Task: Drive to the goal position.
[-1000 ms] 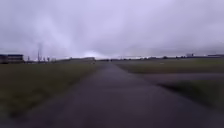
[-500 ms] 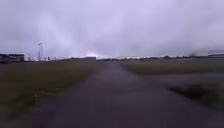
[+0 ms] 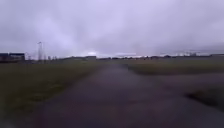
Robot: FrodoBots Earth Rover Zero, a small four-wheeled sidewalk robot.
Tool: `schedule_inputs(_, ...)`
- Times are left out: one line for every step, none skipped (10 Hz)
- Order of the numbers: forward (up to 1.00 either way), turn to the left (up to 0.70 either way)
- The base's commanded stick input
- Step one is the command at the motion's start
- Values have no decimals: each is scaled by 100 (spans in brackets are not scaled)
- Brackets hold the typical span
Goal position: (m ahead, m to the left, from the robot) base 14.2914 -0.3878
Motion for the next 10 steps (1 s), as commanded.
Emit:
schedule_inputs(100, 0)
schedule_inputs(100, 0)
schedule_inputs(100, 0)
schedule_inputs(100, 0)
schedule_inputs(100, 0)
schedule_inputs(100, 0)
schedule_inputs(100, 0)
schedule_inputs(100, 0)
schedule_inputs(100, 0)
schedule_inputs(100, 0)
